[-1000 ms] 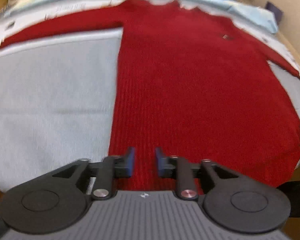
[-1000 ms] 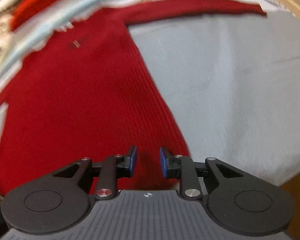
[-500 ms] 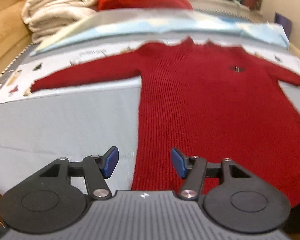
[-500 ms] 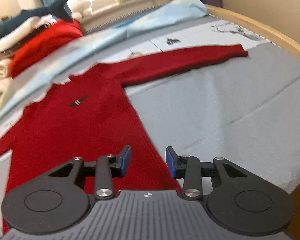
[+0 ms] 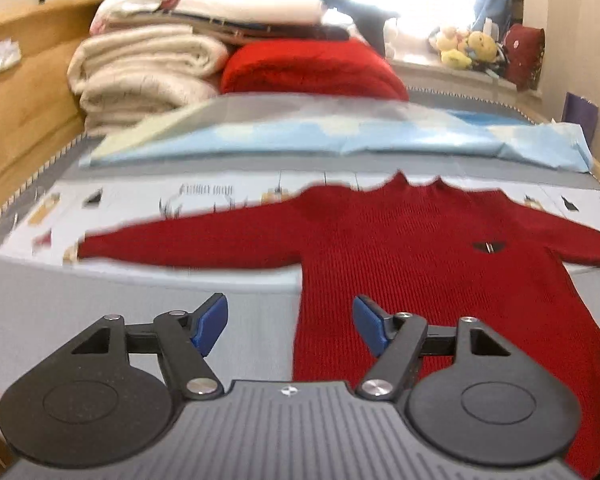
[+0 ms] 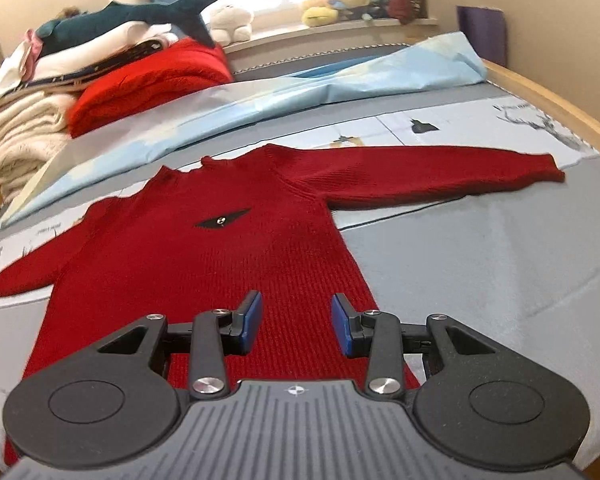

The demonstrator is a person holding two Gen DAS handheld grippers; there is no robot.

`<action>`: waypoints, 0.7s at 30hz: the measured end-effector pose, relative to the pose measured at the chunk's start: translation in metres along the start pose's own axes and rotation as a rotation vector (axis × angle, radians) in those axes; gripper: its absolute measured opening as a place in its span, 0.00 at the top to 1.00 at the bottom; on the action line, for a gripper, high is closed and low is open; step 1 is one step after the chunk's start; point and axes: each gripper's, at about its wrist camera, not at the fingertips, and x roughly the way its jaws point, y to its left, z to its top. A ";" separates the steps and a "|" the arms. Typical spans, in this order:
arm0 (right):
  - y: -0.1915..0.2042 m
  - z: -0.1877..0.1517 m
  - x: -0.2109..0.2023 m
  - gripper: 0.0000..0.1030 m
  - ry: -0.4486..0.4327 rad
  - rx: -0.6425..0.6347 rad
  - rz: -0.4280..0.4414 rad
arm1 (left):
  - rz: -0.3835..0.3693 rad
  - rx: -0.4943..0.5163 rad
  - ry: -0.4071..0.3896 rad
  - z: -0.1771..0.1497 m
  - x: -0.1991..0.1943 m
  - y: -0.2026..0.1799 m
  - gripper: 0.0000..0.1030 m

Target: Fold small clothes

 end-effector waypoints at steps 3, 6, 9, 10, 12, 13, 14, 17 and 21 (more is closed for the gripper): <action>0.002 0.002 0.007 0.61 0.010 -0.001 -0.001 | -0.024 -0.009 -0.047 0.036 0.017 0.009 0.53; 0.005 0.000 0.012 0.61 0.018 -0.001 -0.008 | -0.042 -0.006 -0.067 0.070 0.042 0.022 0.76; 0.007 0.001 0.012 0.61 0.022 -0.009 -0.019 | -0.030 -0.036 -0.055 0.092 0.076 0.042 0.77; 0.008 0.002 0.011 0.61 0.015 -0.007 -0.016 | -0.018 -0.054 -0.052 0.095 0.090 0.051 0.77; 0.012 0.006 0.003 0.61 -0.024 -0.016 -0.013 | 0.026 -0.091 -0.033 0.092 0.114 0.067 0.77; 0.014 0.009 -0.001 0.61 -0.049 -0.031 -0.016 | 0.039 -0.114 -0.007 0.087 0.126 0.075 0.77; 0.017 0.011 -0.004 0.61 -0.066 -0.049 -0.018 | 0.048 -0.146 0.040 0.084 0.138 0.084 0.77; 0.030 0.025 -0.005 0.61 -0.058 -0.136 -0.018 | 0.047 -0.292 0.131 0.083 0.167 0.113 0.77; 0.065 0.062 0.001 0.61 -0.076 -0.243 0.027 | 0.090 -0.356 0.158 0.082 0.186 0.138 0.77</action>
